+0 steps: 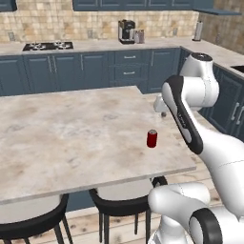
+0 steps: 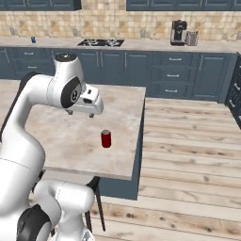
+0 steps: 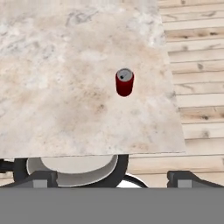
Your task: Four empty soda cans are scattered around the kitchen. Gather all the cans and cluster them next to the stove for recycling.
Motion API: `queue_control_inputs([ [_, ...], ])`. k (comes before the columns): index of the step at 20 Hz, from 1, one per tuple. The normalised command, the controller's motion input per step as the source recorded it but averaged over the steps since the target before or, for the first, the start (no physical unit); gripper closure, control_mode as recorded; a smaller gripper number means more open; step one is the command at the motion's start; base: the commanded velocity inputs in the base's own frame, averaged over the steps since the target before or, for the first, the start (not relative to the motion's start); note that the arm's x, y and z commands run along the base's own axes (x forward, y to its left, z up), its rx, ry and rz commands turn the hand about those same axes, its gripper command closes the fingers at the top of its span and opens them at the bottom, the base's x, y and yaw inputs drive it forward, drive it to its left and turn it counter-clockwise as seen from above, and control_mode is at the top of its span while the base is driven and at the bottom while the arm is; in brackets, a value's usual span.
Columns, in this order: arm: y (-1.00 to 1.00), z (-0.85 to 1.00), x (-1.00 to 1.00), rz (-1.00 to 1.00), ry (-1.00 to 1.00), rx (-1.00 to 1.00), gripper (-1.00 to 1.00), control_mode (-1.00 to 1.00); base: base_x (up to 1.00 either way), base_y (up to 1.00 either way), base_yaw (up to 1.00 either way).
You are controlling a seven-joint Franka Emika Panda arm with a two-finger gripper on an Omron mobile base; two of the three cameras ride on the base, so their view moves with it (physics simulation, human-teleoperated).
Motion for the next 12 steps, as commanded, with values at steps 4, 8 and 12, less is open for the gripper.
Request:
queue_control_inputs([
  [4, 0.00, 0.00, 0.00, 0.00, 0.00, 0.00, -1.00, 1.00, 1.00, -0.19, 0.00],
  [8, 0.00, 0.00, 0.00, 0.00, 0.00, 0.00, -1.00, 1.00, 0.53, 0.08, -0.02],
  [12, 0.00, 0.00, 0.00, 0.00, 0.00, 0.00, -1.00, 1.00, 0.00, 0.00, 0.00],
])
